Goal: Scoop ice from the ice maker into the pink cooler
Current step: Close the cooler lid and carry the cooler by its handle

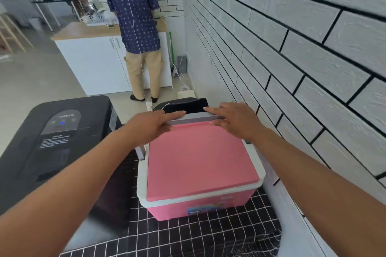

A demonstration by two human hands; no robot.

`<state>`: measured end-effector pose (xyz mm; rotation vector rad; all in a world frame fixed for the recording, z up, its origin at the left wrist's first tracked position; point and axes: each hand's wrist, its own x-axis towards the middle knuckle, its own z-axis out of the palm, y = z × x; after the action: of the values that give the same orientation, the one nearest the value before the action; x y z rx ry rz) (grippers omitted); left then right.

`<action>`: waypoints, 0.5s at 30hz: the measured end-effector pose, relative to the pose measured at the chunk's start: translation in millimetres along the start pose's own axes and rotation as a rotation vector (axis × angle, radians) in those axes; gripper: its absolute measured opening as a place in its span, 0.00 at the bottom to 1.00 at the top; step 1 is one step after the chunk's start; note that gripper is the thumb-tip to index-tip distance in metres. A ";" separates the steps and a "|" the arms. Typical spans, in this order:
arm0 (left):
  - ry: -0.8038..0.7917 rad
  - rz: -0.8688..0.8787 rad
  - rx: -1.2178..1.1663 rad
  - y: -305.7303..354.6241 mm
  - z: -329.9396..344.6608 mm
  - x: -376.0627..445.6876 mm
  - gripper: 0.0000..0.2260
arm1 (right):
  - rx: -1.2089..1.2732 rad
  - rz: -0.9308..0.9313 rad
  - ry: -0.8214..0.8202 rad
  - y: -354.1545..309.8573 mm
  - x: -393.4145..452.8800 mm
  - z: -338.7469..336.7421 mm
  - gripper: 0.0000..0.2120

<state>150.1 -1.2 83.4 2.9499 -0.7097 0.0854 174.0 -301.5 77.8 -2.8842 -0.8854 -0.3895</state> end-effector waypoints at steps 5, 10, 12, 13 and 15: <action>-0.033 0.181 -0.020 -8.3 -3.6 -7.0 0.24 | -0.040 0.046 -0.024 -10.3 -13.8 -2.9 0.23; -0.026 0.346 -0.001 -7.6 -12.2 -7.0 0.23 | -0.055 0.187 -0.021 -44.3 -45.2 -16.9 0.22; 0.007 0.418 0.028 -9.2 -16.6 -11.7 0.23 | -0.082 0.248 -0.025 -66.2 -62.2 -26.7 0.22; 0.023 0.461 0.039 -10.6 -22.3 -13.2 0.22 | -0.103 0.276 -0.013 -78.2 -69.7 -33.9 0.22; 0.059 0.564 0.042 -9.7 -41.8 -12.7 0.21 | -0.143 0.341 0.051 -103.1 -85.8 -51.7 0.21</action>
<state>141.9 18.0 123.1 2.6727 -1.5162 0.2306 36.4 -271.2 106.4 -3.0583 -0.3581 -0.5048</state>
